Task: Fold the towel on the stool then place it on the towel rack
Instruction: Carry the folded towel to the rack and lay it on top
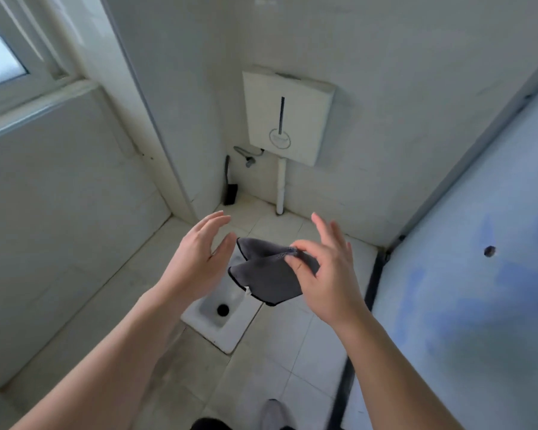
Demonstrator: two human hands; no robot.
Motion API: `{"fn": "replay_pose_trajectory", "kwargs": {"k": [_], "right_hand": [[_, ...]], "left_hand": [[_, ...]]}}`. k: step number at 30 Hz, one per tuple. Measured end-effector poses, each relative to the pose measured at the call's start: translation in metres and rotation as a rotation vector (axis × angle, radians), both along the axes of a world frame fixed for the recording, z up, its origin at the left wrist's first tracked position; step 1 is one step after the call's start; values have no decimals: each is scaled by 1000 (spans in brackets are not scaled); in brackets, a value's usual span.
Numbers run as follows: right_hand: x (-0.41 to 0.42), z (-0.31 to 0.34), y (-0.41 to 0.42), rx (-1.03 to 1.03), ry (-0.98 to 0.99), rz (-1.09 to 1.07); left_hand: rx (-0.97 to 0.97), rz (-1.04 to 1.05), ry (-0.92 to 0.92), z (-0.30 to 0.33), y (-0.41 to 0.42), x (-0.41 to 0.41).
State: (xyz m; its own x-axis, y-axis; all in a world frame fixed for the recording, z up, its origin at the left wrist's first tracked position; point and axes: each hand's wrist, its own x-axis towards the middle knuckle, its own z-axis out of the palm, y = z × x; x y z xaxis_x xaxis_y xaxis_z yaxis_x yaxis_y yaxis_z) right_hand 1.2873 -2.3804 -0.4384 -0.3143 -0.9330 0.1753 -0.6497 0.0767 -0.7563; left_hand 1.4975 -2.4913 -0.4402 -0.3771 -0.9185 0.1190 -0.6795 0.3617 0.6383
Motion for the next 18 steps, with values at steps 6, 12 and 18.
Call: {"fn": "replay_pose_trajectory", "kwargs": {"k": [6, 12, 18], "right_hand": [[-24, 7, -37, 7, 52, -128], [-48, 31, -71, -19, 114, -266], [-84, 65, -106, -102, 198, -403]], "left_hand": [[-27, -161, -16, -1, -61, -45], [-54, -358, 26, 13, -124, -98], [-151, -530, 84, 46, -178, -143]]}}
